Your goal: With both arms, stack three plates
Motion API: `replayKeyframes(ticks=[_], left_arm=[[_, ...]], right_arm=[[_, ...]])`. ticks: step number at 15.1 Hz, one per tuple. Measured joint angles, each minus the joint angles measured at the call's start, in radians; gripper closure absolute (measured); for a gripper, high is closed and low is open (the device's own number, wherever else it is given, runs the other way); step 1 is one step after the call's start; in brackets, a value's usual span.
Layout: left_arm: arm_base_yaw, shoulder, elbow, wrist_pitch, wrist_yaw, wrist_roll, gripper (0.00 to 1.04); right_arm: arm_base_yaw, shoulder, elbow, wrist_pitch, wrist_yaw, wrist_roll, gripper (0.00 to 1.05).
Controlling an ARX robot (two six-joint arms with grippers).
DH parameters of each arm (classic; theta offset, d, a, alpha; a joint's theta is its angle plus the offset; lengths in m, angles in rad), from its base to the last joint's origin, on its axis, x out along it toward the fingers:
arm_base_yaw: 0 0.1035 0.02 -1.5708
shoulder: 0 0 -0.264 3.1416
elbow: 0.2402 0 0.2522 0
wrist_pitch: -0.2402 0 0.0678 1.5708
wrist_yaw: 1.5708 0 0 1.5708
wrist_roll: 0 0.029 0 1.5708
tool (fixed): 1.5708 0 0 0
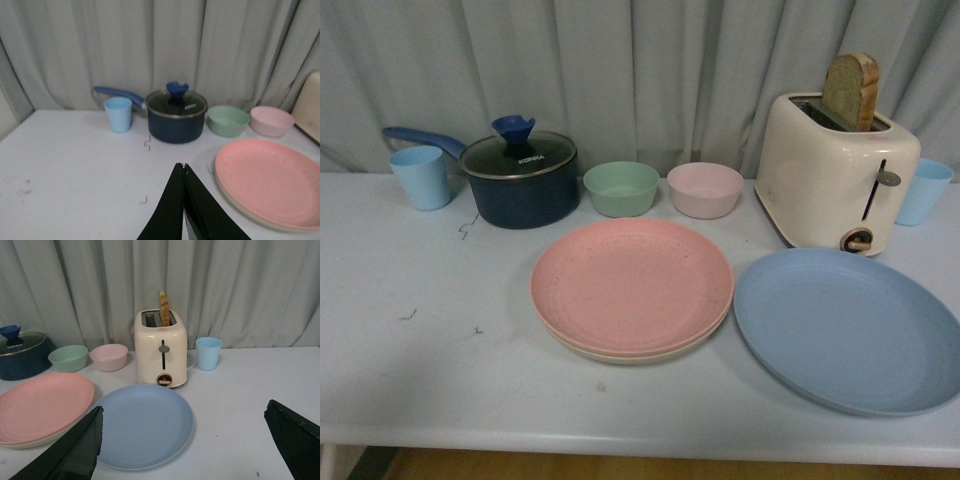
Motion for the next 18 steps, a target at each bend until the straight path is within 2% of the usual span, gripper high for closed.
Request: replayKeyframes(ticks=[2, 14, 18], left_arm=[[0.0, -0.023, -0.035, -0.006, 0.0, 0.0, 1.03], [0.0, -0.484, -0.043, -0.435, 0.0, 0.0, 1.03], [0.0, -0.549, -0.043, -0.498, 0.0, 0.0, 1.03]], right_arm=[[0.0, 0.0, 0.0, 0.0, 0.0, 0.0, 0.06], [0.0, 0.0, 0.0, 0.0, 0.0, 0.0, 0.06], [0.0, 0.0, 0.0, 0.0, 0.0, 0.0, 0.06]])
